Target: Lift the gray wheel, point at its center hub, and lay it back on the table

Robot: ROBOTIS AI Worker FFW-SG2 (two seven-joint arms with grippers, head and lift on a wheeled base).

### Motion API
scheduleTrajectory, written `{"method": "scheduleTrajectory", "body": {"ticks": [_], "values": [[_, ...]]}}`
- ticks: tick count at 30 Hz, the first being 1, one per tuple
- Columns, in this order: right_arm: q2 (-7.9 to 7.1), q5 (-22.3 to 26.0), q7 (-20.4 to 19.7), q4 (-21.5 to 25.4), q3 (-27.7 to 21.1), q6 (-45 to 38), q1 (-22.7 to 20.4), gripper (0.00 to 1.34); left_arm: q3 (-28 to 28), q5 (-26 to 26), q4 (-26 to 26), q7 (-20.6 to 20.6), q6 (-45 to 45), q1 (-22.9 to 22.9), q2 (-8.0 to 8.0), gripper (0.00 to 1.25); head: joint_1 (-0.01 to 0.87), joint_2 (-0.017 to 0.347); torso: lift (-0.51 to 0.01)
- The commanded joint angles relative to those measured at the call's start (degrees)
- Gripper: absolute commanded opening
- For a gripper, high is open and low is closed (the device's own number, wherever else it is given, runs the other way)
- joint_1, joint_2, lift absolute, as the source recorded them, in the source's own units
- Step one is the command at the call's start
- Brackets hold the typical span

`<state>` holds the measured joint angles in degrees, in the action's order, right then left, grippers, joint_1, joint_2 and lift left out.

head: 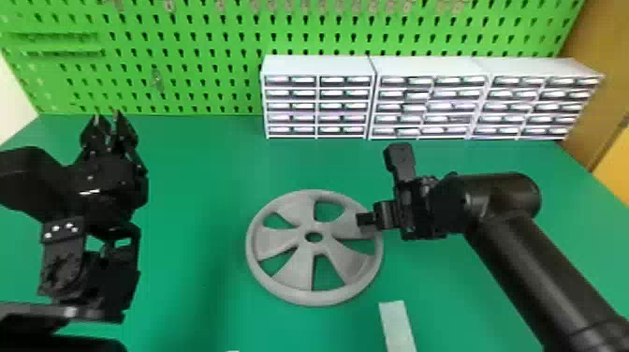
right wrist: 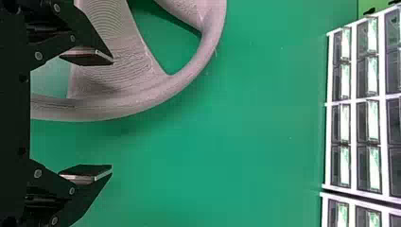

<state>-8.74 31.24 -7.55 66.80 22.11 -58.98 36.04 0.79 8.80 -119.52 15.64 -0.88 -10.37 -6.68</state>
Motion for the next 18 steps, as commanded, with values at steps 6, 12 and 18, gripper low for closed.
{"method": "scheduleTrajectory", "body": {"ticks": [6,12,18], "values": [[-0.04,0.3,0.2,2.3,-2.8,2.4,-0.6,0.89,0.2,0.2,0.1,0.0,0.0,-0.1,0.00,0.28,0.692,0.048,-0.096],[-0.13,-0.8,0.6,6.0,-4.5,5.4,-1.9,0.89,0.3,0.2,0.1,0.0,0.0,-0.2,0.00,0.28,0.692,0.048,-0.096],[-0.40,-2.9,2.4,9.2,-5.7,9.0,-3.2,0.89,0.4,0.3,0.1,0.0,0.0,-0.2,0.00,0.28,0.692,0.048,-0.096]]}}
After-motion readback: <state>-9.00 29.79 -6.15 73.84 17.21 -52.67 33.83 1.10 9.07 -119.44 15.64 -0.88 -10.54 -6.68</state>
